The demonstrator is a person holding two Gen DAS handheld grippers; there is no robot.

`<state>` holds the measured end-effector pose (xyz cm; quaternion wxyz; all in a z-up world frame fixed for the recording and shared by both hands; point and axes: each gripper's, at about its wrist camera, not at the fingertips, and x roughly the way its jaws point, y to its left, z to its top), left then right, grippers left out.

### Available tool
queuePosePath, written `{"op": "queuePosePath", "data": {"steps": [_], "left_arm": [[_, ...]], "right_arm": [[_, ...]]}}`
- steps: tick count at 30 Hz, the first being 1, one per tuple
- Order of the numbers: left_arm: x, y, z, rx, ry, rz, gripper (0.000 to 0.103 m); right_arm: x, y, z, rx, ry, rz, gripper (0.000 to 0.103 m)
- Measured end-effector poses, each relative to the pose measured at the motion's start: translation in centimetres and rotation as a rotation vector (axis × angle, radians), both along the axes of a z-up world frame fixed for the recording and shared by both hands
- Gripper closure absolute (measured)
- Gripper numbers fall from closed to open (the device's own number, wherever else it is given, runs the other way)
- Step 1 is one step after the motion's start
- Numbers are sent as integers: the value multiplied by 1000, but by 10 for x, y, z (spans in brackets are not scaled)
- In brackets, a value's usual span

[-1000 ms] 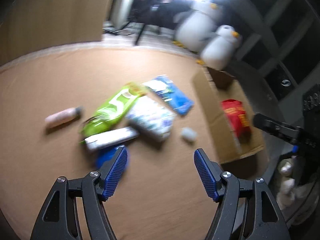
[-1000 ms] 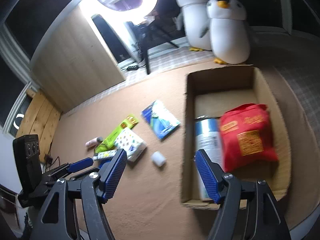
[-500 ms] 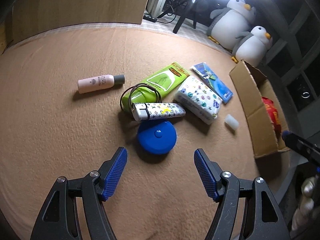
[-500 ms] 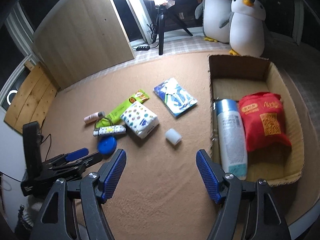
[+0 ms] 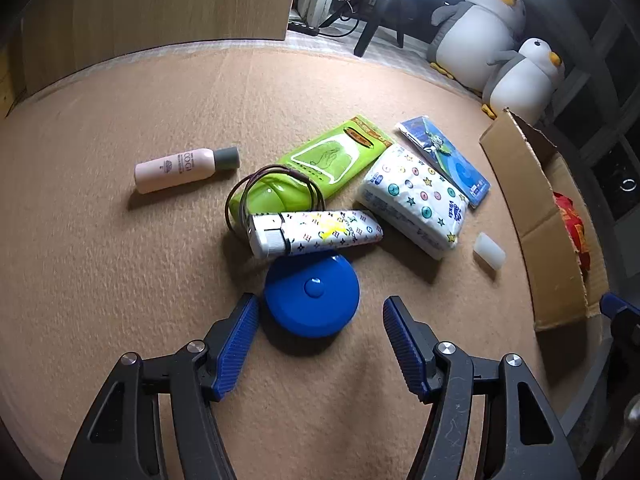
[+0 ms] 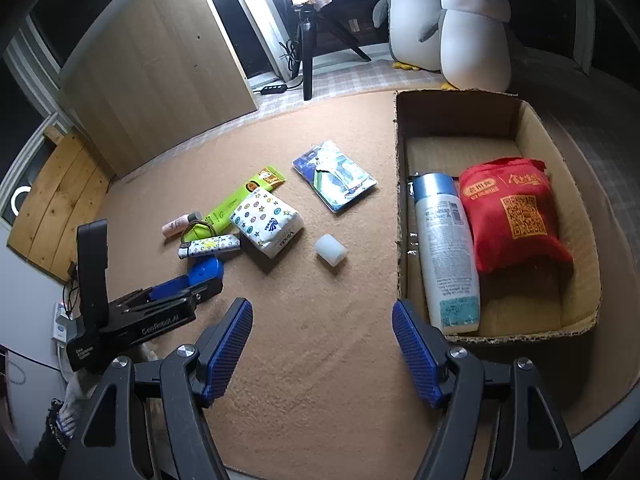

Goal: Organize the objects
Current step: 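Move the left tool back toward the blue round tape measure, then close the left gripper on the blue tape measure and lift it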

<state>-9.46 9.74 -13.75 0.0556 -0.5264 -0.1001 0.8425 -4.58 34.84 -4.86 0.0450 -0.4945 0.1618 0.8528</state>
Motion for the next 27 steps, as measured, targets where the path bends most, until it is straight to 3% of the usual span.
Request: {"op": "queuePosePath", "data": {"steps": [10, 27], "left_arm": [[-9, 0, -1, -23, 5, 9, 47], [-8, 5, -3, -88, 45, -18, 49]], "right_arm": [[2, -1, -3, -5, -10, -13, 34], [3, -2, -6, -15, -23, -28, 34]]}}
